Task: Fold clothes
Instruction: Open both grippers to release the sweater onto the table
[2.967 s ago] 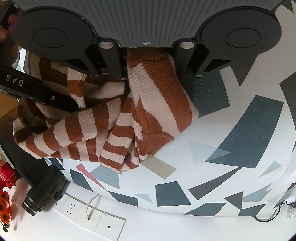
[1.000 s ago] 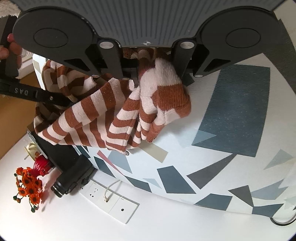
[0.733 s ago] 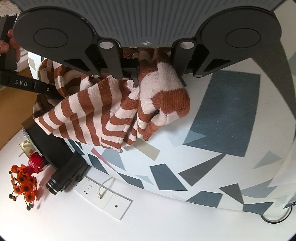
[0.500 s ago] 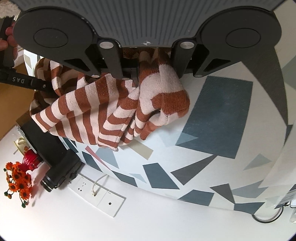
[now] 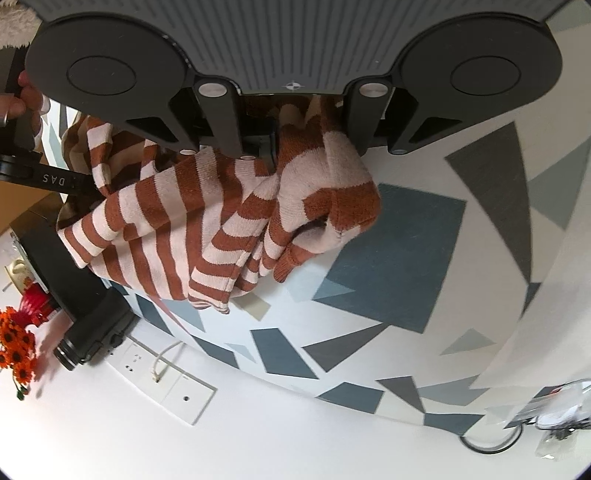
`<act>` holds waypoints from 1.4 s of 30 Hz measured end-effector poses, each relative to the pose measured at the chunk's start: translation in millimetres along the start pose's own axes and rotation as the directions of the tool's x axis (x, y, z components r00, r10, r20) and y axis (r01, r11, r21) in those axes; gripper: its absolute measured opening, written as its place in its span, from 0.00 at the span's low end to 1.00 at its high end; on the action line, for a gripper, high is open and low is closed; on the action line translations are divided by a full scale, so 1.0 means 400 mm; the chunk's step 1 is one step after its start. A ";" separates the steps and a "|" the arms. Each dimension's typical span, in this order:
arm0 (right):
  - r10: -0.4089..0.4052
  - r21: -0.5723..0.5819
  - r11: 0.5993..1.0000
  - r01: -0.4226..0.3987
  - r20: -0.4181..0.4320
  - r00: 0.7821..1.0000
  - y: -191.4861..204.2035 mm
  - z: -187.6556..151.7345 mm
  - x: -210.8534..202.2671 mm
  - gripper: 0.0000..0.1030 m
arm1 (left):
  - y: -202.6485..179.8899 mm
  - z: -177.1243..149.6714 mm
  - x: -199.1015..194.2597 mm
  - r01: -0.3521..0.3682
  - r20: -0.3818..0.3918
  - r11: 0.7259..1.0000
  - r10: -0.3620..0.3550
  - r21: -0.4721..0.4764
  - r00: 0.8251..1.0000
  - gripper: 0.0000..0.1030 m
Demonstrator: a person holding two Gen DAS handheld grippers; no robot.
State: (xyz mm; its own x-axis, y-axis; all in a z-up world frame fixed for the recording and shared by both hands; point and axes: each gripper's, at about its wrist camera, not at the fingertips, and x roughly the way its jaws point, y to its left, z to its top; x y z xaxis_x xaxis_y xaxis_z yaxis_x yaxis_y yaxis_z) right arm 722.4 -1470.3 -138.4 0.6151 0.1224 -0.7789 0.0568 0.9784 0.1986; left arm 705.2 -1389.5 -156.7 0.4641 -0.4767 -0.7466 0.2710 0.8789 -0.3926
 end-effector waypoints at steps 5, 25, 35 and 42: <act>-0.019 -0.012 1.000 0.019 -0.010 1.000 0.004 0.007 0.006 0.37 | 0.015 -0.002 -0.001 -0.033 -0.011 0.999 0.033 -0.032 0.999 0.26; -0.213 -0.153 0.963 0.220 0.062 0.975 0.058 -0.037 -0.029 0.99 | -0.016 -0.011 0.032 -0.107 -0.051 0.990 0.112 0.089 0.992 0.90; -0.272 -0.147 0.950 0.274 0.033 0.962 0.048 -0.065 0.007 0.99 | -0.051 -0.026 0.052 -0.153 -0.070 0.967 0.170 0.205 0.983 0.99; -0.276 -0.177 0.946 0.271 -0.004 0.961 0.057 -0.074 0.032 0.99 | -0.070 -0.040 0.062 -0.190 -0.054 0.945 0.212 0.268 0.976 1.00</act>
State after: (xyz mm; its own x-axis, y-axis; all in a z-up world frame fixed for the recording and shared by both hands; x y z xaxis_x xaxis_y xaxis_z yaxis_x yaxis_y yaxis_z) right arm 708.4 -1441.5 -161.6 0.5720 -0.1516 -0.8061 0.0808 0.9884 -0.1285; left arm 695.7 -1425.6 -173.0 0.4647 -0.2781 -0.8407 0.3935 0.9153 -0.0853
